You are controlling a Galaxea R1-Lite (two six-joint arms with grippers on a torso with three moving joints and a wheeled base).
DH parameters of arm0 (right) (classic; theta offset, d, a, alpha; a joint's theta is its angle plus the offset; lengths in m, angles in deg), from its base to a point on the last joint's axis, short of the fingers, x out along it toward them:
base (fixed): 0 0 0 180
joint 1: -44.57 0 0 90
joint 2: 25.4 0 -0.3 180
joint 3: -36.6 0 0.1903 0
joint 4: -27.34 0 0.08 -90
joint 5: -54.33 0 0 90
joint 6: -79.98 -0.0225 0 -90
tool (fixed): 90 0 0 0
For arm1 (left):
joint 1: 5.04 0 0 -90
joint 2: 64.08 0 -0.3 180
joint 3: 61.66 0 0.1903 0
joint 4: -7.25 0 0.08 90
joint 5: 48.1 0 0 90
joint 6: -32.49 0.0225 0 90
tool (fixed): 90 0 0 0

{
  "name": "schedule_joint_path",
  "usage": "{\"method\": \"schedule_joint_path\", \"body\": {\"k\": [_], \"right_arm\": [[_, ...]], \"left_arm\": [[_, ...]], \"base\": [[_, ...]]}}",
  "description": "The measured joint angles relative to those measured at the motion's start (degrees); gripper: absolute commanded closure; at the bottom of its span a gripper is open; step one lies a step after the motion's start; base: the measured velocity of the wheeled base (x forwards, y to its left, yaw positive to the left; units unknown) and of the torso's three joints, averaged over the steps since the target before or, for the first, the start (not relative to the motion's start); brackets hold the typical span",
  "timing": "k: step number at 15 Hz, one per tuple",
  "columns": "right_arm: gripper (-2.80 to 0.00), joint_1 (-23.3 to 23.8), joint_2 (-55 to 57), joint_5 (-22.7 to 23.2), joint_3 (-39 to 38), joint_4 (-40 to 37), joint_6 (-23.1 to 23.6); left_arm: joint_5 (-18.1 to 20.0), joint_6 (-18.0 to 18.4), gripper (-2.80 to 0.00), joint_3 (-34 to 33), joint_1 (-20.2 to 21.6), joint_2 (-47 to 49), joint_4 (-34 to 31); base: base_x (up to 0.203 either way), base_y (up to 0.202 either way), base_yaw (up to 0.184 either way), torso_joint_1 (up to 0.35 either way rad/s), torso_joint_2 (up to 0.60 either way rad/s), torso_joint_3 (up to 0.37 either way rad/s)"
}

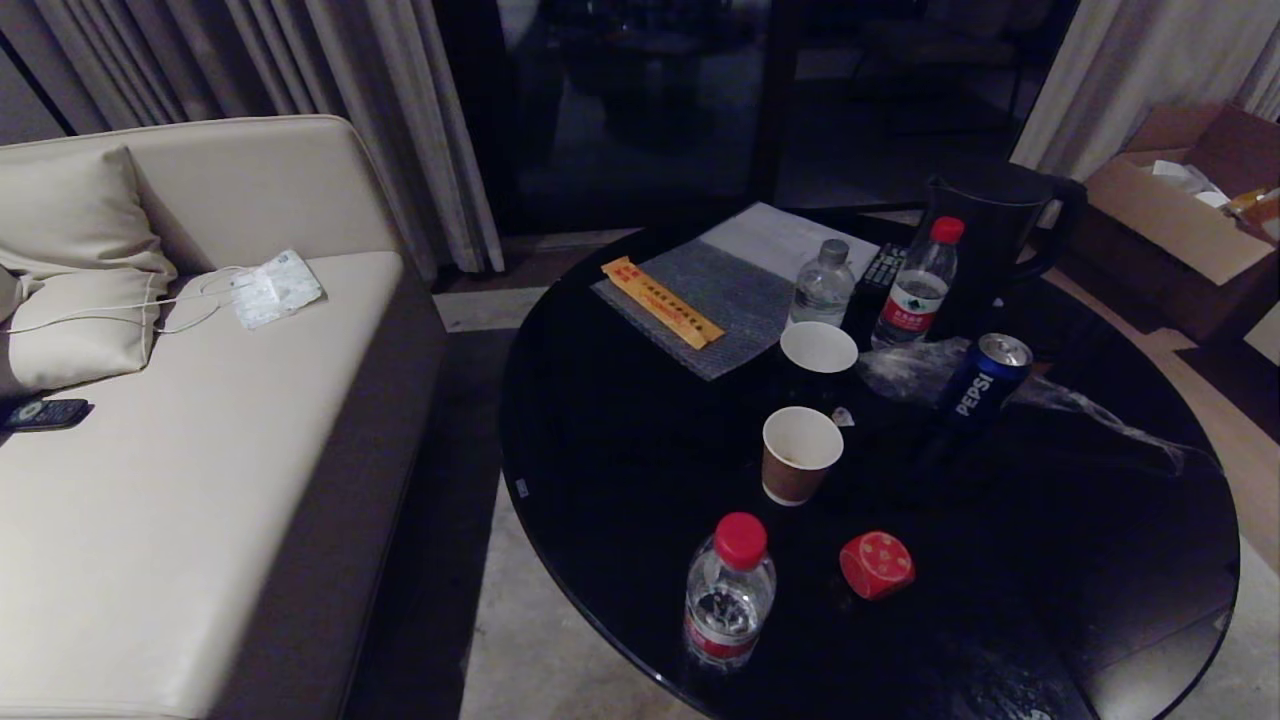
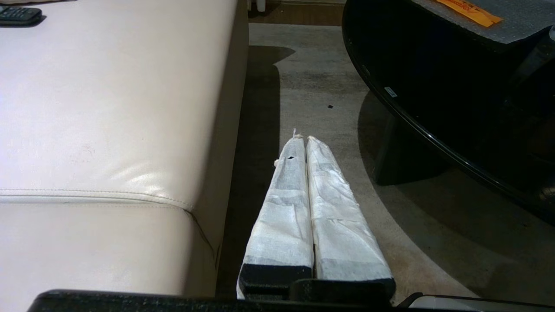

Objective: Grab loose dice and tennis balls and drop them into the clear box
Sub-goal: Put the ball in the box

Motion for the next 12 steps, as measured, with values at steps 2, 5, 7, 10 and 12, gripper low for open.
{"method": "schedule_joint_path", "body": {"k": [2, 5, 7, 10, 12], "right_arm": [[0.00, -0.02, -0.60, -0.03, -0.09, -0.05, -1.02], [0.00, -0.02, -0.91, -0.09, -0.16, -0.14, -1.32], [0.00, -0.02, -0.94, -0.09, -0.18, -0.21, -1.28], [0.00, -0.02, -0.94, -0.09, -0.19, -0.29, -1.29], [0.00, -0.02, -0.94, -0.09, -0.20, -0.33, -1.29]], "left_arm": [[-0.02, 0.00, 0.00, 0.00, 0.00, 0.00, 0.00], [0.33, 0.46, 0.00, 0.00, 0.00, 0.00, 0.00], [0.11, 0.22, 0.00, 0.00, 0.00, 0.00, 0.00], [0.05, 0.31, 0.00, 0.00, 0.00, 0.00, -0.02], [0.24, 0.60, 0.00, 0.00, 0.00, 0.00, -0.07]], "base": [[0.000, 0.000, 0.000, 0.000, 0.00, 0.000], [0.000, 0.000, 0.000, 0.000, 0.00, 0.000], [0.000, 0.000, 0.000, 0.000, 0.00, 0.000], [0.000, 0.000, 0.000, 0.000, 0.00, 0.000], [0.000, 0.000, 0.000, 0.000, 0.00, 0.000]]}}
